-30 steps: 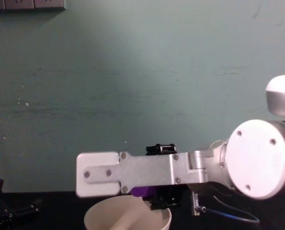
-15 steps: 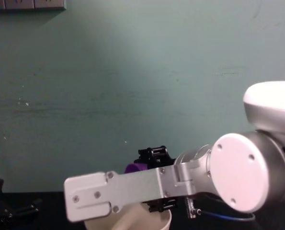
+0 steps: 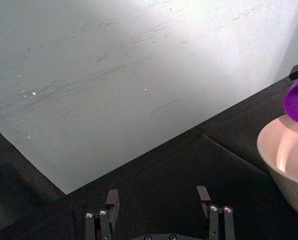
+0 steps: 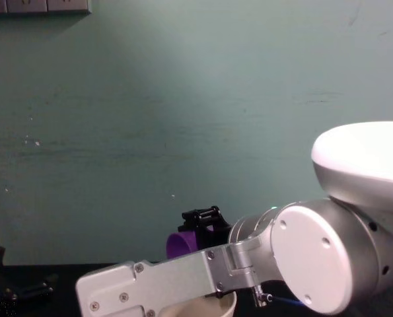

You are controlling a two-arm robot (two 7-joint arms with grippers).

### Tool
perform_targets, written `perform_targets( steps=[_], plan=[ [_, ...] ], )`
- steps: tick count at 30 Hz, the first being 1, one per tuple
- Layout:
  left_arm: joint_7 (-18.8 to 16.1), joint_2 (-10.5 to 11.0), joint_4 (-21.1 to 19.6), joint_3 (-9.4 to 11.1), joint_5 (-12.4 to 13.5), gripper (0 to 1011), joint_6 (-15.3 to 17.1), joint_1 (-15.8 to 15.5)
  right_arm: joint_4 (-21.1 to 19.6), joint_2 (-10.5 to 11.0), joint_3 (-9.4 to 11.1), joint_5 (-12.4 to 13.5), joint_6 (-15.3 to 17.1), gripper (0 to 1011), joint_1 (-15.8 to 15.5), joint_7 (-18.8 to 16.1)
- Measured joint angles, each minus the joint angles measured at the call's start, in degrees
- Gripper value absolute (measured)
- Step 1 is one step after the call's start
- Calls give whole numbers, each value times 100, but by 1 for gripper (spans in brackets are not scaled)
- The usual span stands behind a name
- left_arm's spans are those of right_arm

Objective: Pick up the cup and pour the mung beans from the cup into the bowl.

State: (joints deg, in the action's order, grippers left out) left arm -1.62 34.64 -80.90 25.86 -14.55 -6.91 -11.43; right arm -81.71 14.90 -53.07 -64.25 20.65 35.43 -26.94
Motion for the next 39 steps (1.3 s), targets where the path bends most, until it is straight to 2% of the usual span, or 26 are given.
perform_targets(
  steps=[16, 39],
  plan=[
    [0, 0, 0, 0, 0, 1000, 0, 0, 58, -101, 10, -408, -44, 726, -72, -56],
    [0, 0, 0, 0, 0, 1000, 0, 0, 99, -218, 153, -789, -237, 726, -196, -105]
  ],
)
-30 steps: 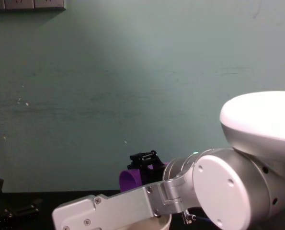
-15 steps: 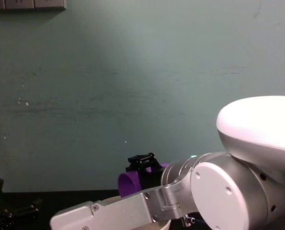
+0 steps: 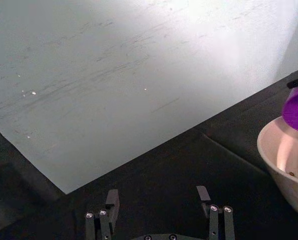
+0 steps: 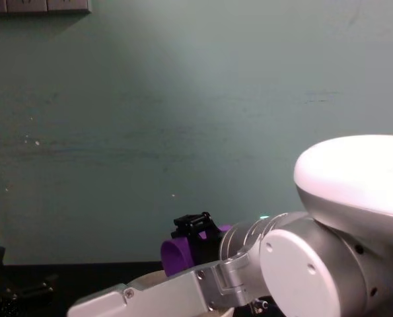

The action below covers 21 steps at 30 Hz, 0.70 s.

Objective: Pick up the cup and pour the mung beans from the cup into the bowl.

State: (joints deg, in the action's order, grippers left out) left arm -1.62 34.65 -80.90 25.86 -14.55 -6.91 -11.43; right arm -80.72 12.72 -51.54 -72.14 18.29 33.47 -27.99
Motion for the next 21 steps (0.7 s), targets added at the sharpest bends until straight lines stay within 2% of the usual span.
perform_targets(
  steps=[21],
  plan=[
    [0, 0, 0, 0, 0, 1000, 0, 0, -59, 3, -89, -449, -87, 726, 18, -169]
  ],
)
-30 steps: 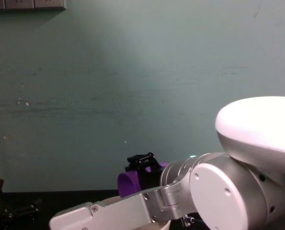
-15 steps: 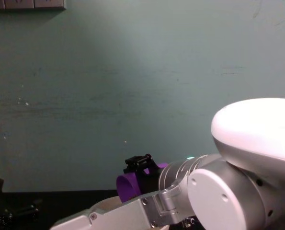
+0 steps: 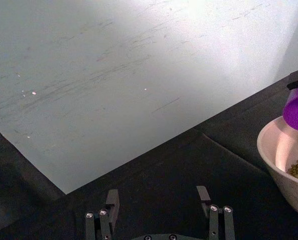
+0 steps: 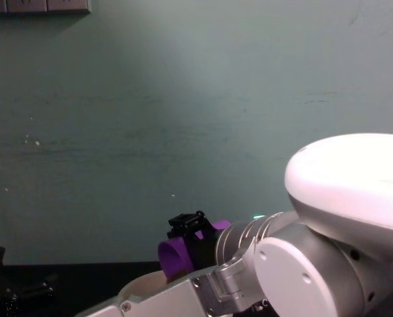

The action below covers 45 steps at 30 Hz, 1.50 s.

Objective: Pick up the cup and pour the mung beans from the cup into the bowl.

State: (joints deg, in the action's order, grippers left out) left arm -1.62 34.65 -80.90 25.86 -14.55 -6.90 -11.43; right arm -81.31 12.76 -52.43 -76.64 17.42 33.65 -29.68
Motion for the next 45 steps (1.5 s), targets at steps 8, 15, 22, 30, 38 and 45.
perform_targets(
  steps=[8, 15, 22, 30, 38, 45],
  plan=[
    [0, 0, 0, 0, 0, 1000, 0, 0, -91, 38, -33, -126, 5, 726, -14, -80],
    [0, 0, 0, 0, 0, 1000, 0, 0, -139, 55, -27, -175, 7, 726, -39, -126],
    [0, 0, 0, 0, 0, 1000, 0, 0, -172, 60, -22, -222, 12, 726, -57, -166],
    [0, 0, 0, 0, 0, 1000, 0, 0, -179, 60, -44, -299, 16, 726, -56, -204],
    [0, 0, 0, 0, 0, 1000, 0, 0, -197, 64, -60, -373, 19, 726, -49, -233],
    [0, 0, 0, 0, 0, 1000, 0, 0, -208, 70, -98, -464, 24, 726, -35, -272]
  ],
)
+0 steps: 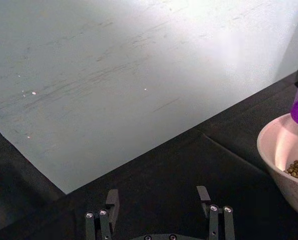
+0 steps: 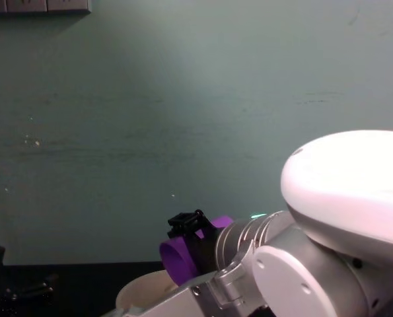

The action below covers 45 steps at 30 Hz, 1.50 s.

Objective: Pick up the cup and pour the mung beans from the cup into the bowl.

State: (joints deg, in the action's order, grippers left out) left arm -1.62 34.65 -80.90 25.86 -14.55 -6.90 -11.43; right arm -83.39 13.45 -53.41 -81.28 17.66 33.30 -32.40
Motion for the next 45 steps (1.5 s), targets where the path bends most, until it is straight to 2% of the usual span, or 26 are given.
perform_targets(
  steps=[6, 10, 11, 23, 32, 39, 45],
  plan=[
    [0, -1, 0, 0, 0, 1000, 0, 0, -15, 30, -143, -249, -5, 726, 89, -142],
    [0, 0, 0, 0, 0, 1000, 0, 0, -22, 64, -320, -525, -55, 726, 195, -306],
    [0, 0, 0, 0, 0, 1000, 0, 0, -22, 64, -320, -525, -55, 726, 195, -306],
    [0, 0, 0, 0, 0, 1000, 0, 0, -33, 108, -707, -1205, -192, 726, 408, -602],
    [0, 0, 0, 0, 0, 1000, 0, 0, 43, 137, -1121, -1931, -391, 726, 630, -906],
    [0, 0, 0, 0, 0, 1000, 0, 0, 118, 141, -1386, -2380, -534, 726, 762, -1031],
    [0, 0, 0, 0, 0, 1000, 0, 0, 142, 136, -1465, -2552, -584, 726, 788, -1067]
  ],
)
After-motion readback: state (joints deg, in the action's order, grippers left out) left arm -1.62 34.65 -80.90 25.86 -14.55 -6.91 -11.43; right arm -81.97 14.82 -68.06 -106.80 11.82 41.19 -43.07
